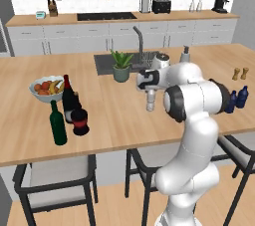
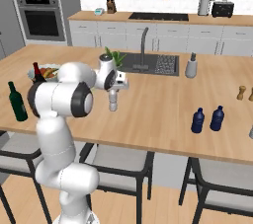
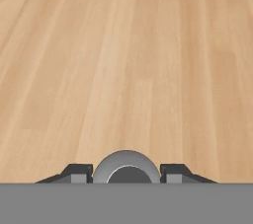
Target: Move the plastic bottles in the middle to the plastics group, and the glass bottles in the middle to the glass group.
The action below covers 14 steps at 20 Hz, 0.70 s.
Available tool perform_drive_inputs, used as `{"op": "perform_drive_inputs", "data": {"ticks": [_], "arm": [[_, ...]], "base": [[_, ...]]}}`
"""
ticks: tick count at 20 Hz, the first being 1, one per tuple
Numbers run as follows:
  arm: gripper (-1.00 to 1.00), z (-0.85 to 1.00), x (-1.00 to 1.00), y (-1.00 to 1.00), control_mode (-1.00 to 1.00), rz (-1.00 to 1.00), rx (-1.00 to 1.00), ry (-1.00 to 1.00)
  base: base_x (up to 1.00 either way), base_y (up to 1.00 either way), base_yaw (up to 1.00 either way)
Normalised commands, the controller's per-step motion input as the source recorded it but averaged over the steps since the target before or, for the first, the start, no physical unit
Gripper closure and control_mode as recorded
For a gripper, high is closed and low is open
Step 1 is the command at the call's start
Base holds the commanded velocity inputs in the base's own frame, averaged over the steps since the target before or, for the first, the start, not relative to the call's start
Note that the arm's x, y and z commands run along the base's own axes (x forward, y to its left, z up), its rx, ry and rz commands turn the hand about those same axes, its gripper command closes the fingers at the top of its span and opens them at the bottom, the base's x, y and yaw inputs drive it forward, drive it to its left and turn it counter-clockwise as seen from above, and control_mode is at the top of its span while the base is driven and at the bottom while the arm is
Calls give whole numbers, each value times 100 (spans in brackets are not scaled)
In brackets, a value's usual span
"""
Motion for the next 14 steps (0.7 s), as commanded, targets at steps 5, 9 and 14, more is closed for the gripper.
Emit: {"op": "perform_drive_inputs", "data": {"ticks": [5, 9, 14], "arm": [[100, 16, -31, -80, -100, -14, 3, -3], [100, 7, -35, -98, -100, -19, 5, -2], [100, 3, -27, -94, -100, -27, 2, 0]], "base": [[0, 0, 0], [0, 0, 0], [0, 0, 0]]}}
